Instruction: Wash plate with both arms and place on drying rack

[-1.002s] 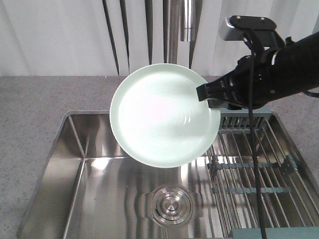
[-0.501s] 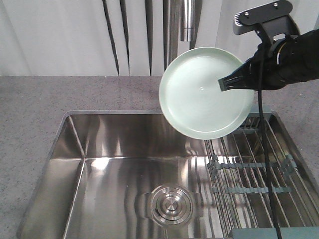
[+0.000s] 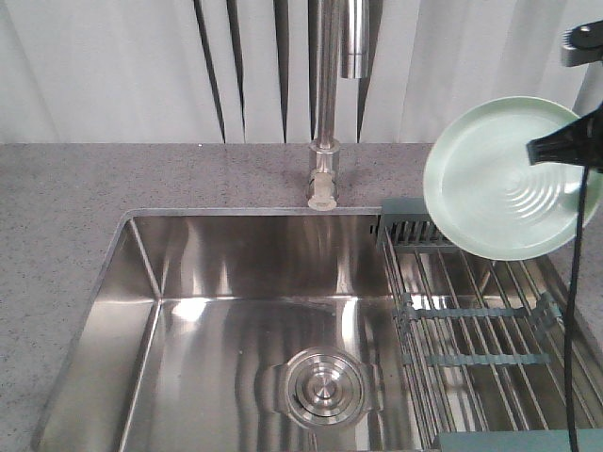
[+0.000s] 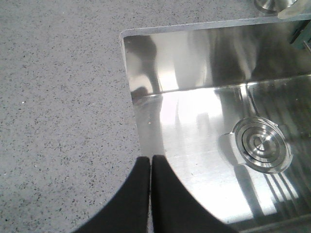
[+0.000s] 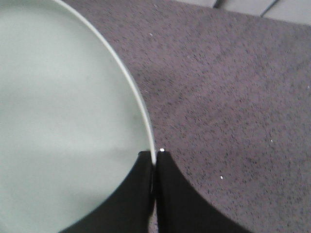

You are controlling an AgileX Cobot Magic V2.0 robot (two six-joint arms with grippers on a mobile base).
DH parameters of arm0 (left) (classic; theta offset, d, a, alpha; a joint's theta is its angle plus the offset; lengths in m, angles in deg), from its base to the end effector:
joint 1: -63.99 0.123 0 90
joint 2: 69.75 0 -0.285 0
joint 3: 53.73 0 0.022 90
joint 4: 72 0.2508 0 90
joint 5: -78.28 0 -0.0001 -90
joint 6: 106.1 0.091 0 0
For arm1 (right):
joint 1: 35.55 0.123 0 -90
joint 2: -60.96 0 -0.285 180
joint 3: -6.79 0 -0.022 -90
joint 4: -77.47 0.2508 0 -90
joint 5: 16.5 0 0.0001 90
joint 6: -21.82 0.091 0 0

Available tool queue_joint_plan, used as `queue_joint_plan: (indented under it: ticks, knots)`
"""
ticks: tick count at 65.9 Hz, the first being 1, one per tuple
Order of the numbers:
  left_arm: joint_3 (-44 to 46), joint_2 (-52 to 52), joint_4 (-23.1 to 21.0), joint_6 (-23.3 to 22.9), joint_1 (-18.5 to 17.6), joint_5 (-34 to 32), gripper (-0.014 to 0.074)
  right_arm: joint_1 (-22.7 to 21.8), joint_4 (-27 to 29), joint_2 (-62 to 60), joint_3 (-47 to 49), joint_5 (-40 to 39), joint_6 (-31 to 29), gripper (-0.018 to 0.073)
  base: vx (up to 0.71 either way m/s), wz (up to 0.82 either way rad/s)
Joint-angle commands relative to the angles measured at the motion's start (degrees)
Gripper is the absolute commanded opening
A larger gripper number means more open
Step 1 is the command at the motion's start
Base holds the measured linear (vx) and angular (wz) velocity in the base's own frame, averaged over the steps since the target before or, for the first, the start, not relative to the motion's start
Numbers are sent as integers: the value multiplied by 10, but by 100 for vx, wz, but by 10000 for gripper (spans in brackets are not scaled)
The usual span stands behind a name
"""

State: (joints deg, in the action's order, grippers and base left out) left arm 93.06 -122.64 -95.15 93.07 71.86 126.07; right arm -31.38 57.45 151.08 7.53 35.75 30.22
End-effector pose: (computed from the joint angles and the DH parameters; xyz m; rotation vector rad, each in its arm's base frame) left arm 0.1442 -0.0068 0.3315 0.0583 2.2674 -0.2374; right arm 0.3085 -0.0022 0.3657 -0.0546 2.4249 -0.3341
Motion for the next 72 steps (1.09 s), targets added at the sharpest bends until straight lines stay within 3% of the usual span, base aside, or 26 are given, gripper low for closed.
queue_joint_plan:
  ticks: [1,13,42,55,72]
  knots:
    - [14,3,-14,1,-1,-31,-6,-49,64,-14,18,-19,-65,-4,0,0]
    - [14,3,-14,1,-1,-31,-6,-78,122,38,18,12,-144,-4,0,0]
    - [14,3,-14,1,-1,-31,-6,-78,137,150,18,28,-162,-4,0,0]
    - [14,3,-14,1,-1,-31,-6,-78,168,166,18,30,-189,0,0,0]
    - [14,3,-14,1,-1,-31,-6,-78,169,169,18,29,-192,81,0,0]
